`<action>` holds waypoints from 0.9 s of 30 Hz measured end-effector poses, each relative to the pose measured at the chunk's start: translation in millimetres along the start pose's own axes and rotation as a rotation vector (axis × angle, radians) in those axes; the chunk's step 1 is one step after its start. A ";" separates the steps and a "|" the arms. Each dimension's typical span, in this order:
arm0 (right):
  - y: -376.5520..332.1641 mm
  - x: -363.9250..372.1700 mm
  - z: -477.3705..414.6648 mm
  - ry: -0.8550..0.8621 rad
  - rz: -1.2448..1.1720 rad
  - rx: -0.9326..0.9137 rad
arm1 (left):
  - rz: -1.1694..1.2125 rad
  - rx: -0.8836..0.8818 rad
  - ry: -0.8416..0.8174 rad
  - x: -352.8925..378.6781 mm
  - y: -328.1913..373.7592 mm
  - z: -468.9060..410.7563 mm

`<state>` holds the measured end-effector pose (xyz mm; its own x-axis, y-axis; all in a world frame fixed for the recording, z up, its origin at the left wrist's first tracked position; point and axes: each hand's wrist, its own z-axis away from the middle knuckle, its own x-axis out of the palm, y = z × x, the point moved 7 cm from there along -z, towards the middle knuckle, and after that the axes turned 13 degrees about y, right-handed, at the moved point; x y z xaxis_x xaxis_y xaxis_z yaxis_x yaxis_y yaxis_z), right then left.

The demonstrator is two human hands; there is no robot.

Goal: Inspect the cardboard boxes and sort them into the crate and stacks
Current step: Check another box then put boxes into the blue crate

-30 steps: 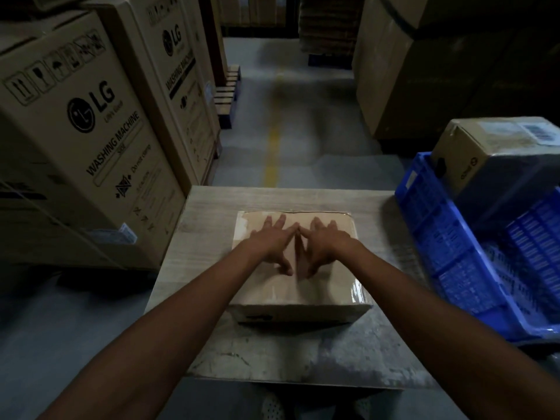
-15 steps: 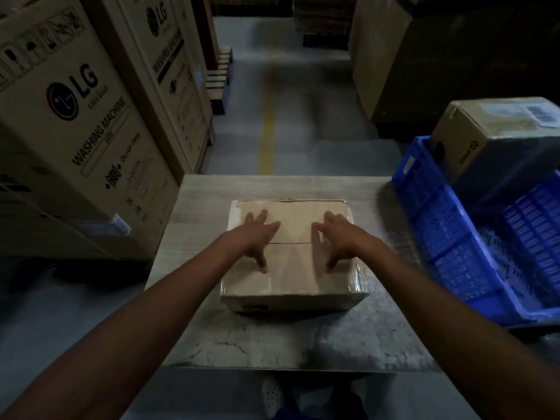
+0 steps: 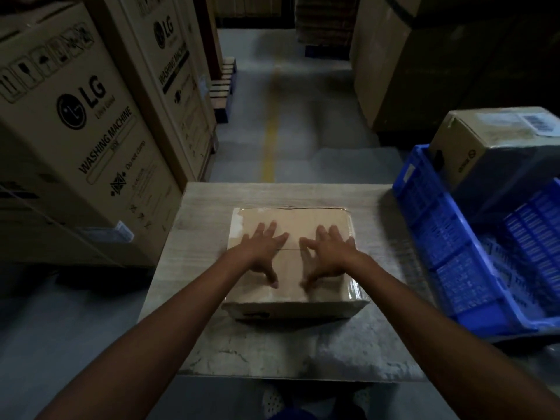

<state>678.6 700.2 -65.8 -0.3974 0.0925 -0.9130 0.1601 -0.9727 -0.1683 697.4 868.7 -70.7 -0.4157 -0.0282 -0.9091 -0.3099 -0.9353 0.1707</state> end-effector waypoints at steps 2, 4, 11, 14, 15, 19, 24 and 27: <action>8.3 9.0 10.8 0.160 -0.049 0.009 | 0.060 -0.032 0.153 7.6 -9.3 5.7; 13.5 18.9 22.7 0.343 -0.006 0.013 | 0.063 -0.070 0.367 16.9 -15.6 16.6; 39.1 7.4 24.0 0.504 -0.414 0.422 | 0.431 -0.623 0.639 2.5 -39.7 26.0; 50.2 -10.1 23.1 0.645 -0.798 0.509 | 0.842 -0.754 0.679 -12.3 -57.3 19.6; 55.1 -16.5 23.7 0.689 -0.883 0.542 | 0.932 -0.767 0.707 -20.1 -62.0 19.3; 68.3 -44.7 33.3 0.841 -1.008 0.657 | 1.086 -0.753 0.922 -56.3 -72.1 33.0; 69.9 -64.4 46.0 0.993 -1.157 0.769 | 1.231 -0.724 1.156 -71.2 -71.5 48.4; 66.3 -48.9 47.9 0.955 -1.136 0.759 | 1.156 -0.737 1.151 -53.8 -66.8 62.2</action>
<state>665.3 621.0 -14.5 0.7076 0.5879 -0.3921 -0.3637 -0.1728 -0.9154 687.3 954.6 -9.6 0.7226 -0.6231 -0.2993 0.2191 -0.2041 0.9541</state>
